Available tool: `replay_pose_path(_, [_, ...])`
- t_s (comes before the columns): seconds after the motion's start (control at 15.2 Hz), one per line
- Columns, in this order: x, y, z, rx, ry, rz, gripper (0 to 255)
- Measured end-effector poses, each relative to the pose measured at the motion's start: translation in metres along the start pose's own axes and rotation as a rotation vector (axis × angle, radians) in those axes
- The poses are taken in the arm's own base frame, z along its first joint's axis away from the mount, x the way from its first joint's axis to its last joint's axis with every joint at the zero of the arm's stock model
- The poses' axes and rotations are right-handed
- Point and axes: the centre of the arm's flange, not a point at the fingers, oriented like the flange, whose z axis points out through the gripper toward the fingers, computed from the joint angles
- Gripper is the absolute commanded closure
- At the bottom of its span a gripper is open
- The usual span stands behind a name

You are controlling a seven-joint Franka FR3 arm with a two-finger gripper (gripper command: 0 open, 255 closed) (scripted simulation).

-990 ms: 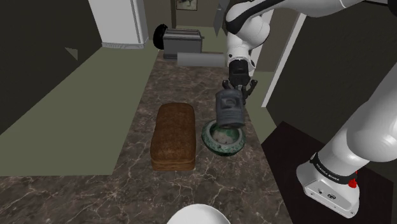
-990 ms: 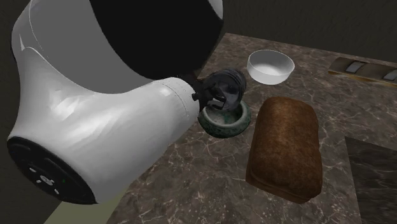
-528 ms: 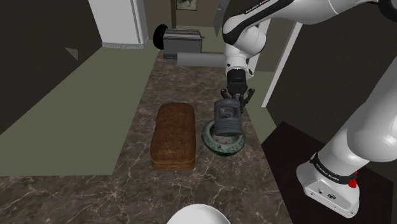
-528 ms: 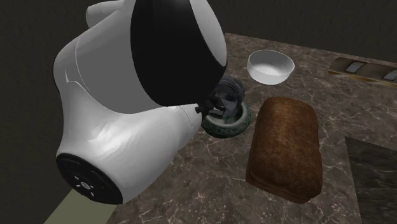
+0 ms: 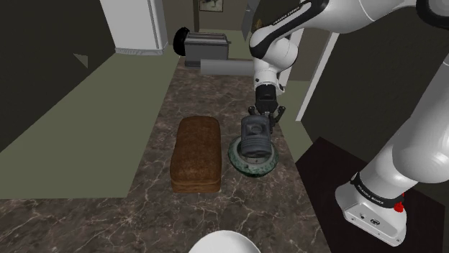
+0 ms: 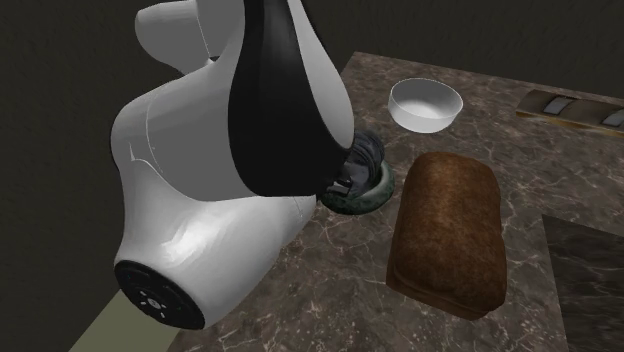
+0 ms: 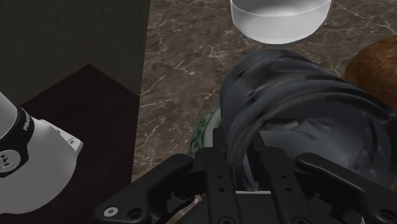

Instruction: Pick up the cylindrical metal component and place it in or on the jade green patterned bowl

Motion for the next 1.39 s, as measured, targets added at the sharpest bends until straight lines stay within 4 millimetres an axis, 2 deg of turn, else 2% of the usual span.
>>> replay_pose_path(0.26, [0.0,0.0,0.0,0.001,0.0,-0.001,255])
replay_pose_path(0.33, [0.001,-0.001,0.001,0.0,0.0,0.0,0])
replay_pose_path(0.73, [0.002,-0.001,0.004,-0.007,-0.003,0.002,0])
replay_pose_path(1.06, [0.002,-0.002,-0.039,-0.007,-0.003,0.001,0])
replay_pose_path(1.39, [0.002,-0.001,-0.046,-0.007,-0.003,0.002,0])
